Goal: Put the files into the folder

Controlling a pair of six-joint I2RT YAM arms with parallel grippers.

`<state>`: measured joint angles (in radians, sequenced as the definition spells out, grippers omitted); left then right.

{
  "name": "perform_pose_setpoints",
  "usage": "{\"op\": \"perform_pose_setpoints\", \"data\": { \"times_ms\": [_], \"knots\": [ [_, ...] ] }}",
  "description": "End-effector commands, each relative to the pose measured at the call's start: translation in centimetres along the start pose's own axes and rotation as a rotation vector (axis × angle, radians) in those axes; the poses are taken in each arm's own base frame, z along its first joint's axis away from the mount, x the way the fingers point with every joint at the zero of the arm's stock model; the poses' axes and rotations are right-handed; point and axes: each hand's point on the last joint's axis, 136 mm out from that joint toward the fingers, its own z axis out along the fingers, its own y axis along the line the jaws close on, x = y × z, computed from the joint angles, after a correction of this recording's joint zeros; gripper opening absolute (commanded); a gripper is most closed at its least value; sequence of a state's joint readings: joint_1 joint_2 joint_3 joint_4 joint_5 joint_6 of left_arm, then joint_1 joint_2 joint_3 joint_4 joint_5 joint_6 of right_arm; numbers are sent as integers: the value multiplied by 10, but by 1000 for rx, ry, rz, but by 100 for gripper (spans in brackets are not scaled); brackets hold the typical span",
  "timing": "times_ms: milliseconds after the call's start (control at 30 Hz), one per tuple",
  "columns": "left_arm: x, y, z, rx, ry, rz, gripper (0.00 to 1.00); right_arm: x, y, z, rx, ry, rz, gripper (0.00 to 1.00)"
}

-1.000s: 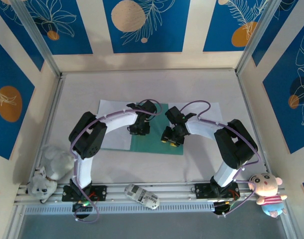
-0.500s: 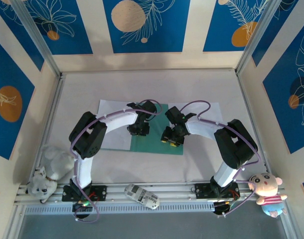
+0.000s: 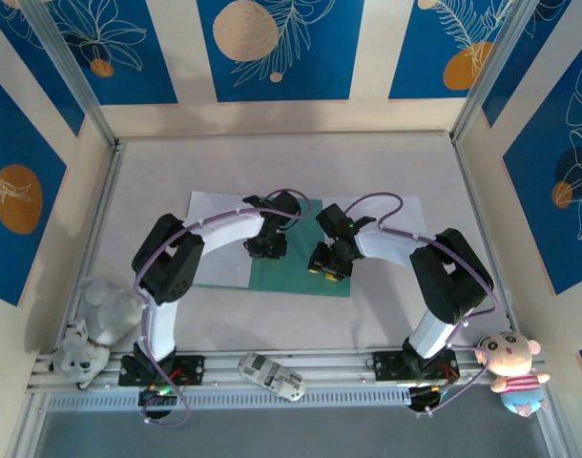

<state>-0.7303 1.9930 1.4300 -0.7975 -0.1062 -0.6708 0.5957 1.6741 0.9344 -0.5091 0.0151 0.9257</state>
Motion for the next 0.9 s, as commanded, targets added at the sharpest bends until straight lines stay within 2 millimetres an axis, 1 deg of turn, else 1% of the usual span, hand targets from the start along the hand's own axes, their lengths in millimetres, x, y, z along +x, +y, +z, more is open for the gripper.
{"op": "perform_pose_setpoints", "data": {
  "times_ms": [0, 100, 167, 300, 600, 867],
  "knots": [
    [-6, 3, -8, -15, -14, 7, 18, 9, -4, 6, 17, 41, -2, 44],
    [-6, 3, -8, -15, -13, 10, 19, 8, -4, 6, 17, 41, -1, 45],
    [-7, 3, -9, -15, -14, 10, 22, 9, -5, 6, 19, 43, -1, 44],
    [-6, 4, -8, -19, -10, 10, 22, 10, -5, 7, 19, 43, -3, 45],
    [-7, 3, -7, -18, -9, 11, 14, 10, -5, 6, 19, 43, -3, 45],
    [-5, 2, -3, -18, -2, 12, 13, 9, -5, 6, 18, 42, -2, 45]
  ]
}}
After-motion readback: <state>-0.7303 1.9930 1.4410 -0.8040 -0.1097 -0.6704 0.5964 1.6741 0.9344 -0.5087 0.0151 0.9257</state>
